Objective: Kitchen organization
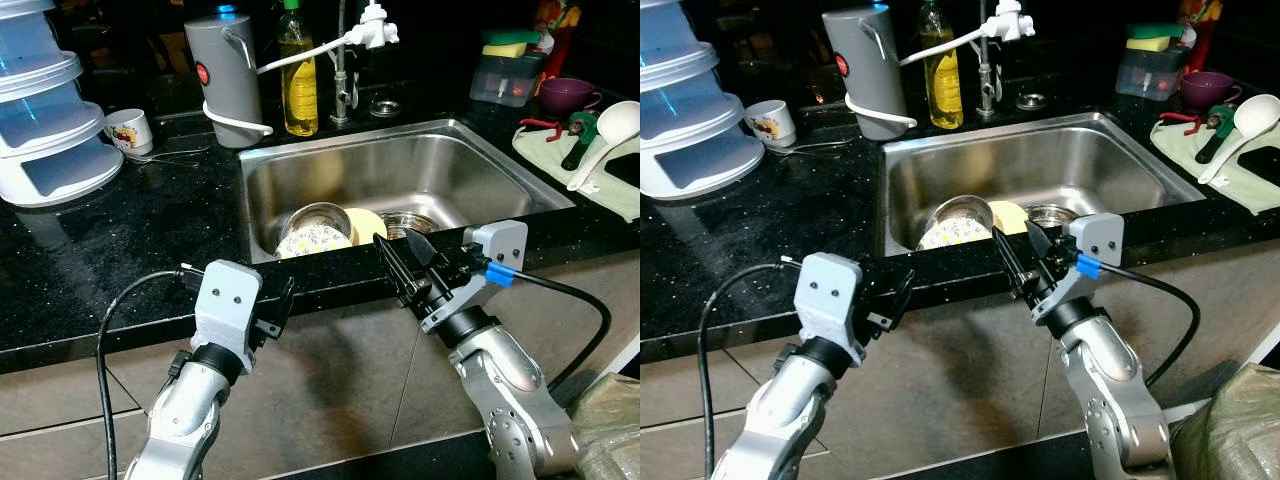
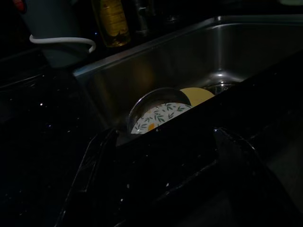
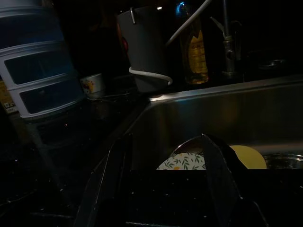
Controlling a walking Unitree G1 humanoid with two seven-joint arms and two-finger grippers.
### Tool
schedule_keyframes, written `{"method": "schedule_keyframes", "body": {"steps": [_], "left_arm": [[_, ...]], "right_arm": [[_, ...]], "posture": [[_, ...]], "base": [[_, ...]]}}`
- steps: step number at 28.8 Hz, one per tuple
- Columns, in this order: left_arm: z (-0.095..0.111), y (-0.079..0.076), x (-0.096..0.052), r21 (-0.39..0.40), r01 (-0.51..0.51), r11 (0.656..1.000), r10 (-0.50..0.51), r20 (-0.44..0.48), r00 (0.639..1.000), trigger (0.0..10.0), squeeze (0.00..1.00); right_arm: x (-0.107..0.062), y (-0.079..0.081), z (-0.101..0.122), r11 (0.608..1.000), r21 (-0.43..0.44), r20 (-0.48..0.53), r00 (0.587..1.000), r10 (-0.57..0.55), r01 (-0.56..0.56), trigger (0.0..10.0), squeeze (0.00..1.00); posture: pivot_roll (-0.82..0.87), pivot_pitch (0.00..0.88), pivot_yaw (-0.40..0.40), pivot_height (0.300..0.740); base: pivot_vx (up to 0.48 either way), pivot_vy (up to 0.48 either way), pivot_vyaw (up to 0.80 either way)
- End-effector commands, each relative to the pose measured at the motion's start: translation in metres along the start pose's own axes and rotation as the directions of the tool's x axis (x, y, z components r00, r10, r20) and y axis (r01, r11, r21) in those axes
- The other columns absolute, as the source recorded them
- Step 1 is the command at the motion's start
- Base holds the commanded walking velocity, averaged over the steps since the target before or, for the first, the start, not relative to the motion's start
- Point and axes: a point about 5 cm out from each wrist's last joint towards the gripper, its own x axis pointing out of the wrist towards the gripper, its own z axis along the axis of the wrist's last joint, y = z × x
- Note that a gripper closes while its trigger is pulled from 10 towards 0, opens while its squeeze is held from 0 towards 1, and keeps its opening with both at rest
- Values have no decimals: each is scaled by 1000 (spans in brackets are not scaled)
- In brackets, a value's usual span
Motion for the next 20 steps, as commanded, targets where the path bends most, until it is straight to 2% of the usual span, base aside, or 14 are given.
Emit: {"method": "schedule_keyframes", "body": {"steps": [1, 5, 20], "left_arm": [[-2, 1, 0, 9, 1, 1000, -1, -19, 1000, 10000, 0], [-3, 0, -1, 9, 0, 1000, 0, -23, 1000, 10000, 0], [-5, -1, 1, 8, 10, 1000, -10, -40, 999, 10000, 0]], "right_arm": [[1, 0, 0, 1000, 2, -6, 1000, 1, -1, 10000, 0], [1, 0, -1, 1000, 0, -8, 1000, 3, -3, 10000, 0], [1, 0, -2, 1000, -4, -17, 1000, 10, -11, 10000, 0]], "posture": [[-60, 0, 64, 740], [-59, 0, 63, 740], [-64, 0, 64, 740]], "base": [[0, 0, 0], [0, 0, 0], [-308, 0, 0]]}}
